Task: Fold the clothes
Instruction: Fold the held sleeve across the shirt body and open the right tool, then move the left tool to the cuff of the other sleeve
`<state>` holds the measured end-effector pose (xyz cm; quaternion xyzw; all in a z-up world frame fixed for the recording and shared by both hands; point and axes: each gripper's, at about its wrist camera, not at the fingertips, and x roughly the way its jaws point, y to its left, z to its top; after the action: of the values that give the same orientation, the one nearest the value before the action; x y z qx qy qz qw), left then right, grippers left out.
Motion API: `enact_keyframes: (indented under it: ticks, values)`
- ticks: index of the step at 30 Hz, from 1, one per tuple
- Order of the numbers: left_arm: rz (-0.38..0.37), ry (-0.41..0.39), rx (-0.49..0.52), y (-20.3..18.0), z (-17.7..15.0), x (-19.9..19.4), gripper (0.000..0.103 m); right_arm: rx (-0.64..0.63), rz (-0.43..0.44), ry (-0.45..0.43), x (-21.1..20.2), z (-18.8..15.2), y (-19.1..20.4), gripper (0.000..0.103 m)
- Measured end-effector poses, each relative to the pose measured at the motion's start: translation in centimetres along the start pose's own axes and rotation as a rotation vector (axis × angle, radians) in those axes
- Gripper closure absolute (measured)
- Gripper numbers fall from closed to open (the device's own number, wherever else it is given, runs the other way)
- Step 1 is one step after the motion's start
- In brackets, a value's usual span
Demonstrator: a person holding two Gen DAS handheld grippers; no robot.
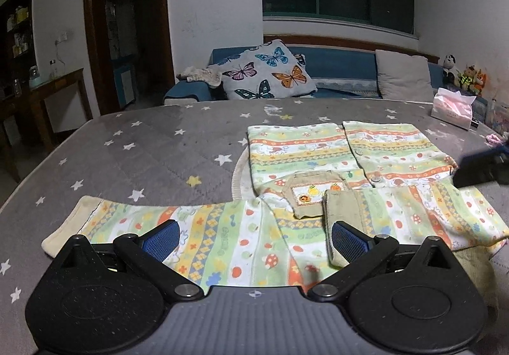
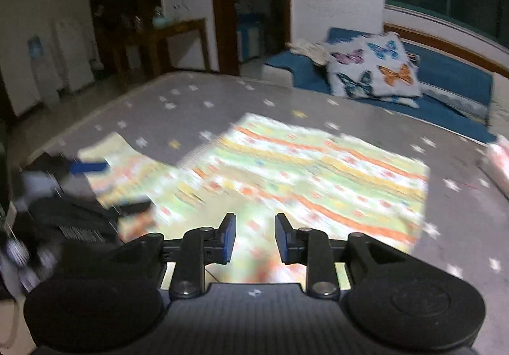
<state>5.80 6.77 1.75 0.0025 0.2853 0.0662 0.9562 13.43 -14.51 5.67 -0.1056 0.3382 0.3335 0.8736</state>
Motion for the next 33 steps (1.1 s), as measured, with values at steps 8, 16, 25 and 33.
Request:
enact_keyframes:
  ticks: [8,16,25,33]
  values:
    - [-0.025,0.001,0.060,-2.8,1.1,1.2,0.000,0.129,-0.099,0.089,-0.1,-5.0,-5.3,0.077]
    - [-0.029,0.027,0.094,-4.8,1.6,3.0,0.000,0.157,-0.135,0.106,-0.3,-6.0,-7.3,0.078]
    - [0.019,0.057,0.118,-5.7,1.6,5.6,0.000,0.179,-0.137,0.077,3.2,-4.2,-8.4,0.078]
    - [0.054,0.074,0.145,-5.1,0.6,6.6,0.000,0.173,-0.144,0.056,4.1,-3.0,-8.2,0.078]
